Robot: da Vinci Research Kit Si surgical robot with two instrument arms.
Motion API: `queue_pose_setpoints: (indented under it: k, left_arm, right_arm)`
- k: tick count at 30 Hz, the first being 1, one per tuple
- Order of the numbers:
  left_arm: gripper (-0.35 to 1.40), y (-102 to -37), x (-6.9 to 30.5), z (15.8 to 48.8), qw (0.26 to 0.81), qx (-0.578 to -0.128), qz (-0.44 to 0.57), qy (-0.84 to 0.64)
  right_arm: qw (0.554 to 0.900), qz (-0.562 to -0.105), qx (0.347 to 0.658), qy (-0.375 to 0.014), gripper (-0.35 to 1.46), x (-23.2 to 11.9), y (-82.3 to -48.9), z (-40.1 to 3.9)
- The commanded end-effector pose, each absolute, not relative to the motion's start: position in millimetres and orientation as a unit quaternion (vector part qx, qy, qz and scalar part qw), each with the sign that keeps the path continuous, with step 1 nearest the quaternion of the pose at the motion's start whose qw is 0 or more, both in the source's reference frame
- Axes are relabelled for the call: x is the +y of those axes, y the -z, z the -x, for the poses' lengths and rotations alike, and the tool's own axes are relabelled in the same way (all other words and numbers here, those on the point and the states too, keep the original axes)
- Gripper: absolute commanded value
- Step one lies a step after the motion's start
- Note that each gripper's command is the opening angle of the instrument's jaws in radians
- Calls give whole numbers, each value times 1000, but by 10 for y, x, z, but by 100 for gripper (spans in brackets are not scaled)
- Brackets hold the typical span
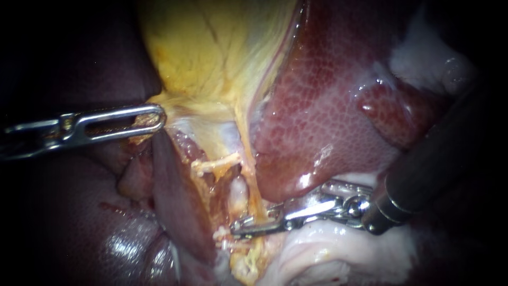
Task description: Going back second clip right tube
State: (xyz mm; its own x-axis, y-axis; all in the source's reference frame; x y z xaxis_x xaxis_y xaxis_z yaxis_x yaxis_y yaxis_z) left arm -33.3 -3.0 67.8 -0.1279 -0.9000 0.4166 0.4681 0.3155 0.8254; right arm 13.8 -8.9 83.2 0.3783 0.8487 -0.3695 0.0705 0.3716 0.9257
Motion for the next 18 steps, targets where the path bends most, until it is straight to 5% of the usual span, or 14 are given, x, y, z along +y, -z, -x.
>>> queue_pose_setpoints:
  k: [1,8,12,18]
  left_arm:
    - [-35,-678,-31,333,626,-515,-209,546]
    - [-35,-679,-31,334,626,-515,-209,546]
    - [-35,-679,-32,334,626,-515,-208,547]
    - [-35,-679,-33,334,626,-515,-207,547]
  right_arm:
    - [676,-481,478,-288,-35,-89,-832,-138]
    - [676,-482,476,-288,-35,-86,-827,-137]
    - [690,-437,500,-289,53,-69,-816,-146]
    - [704,-386,519,-295,60,-59,-810,-142]
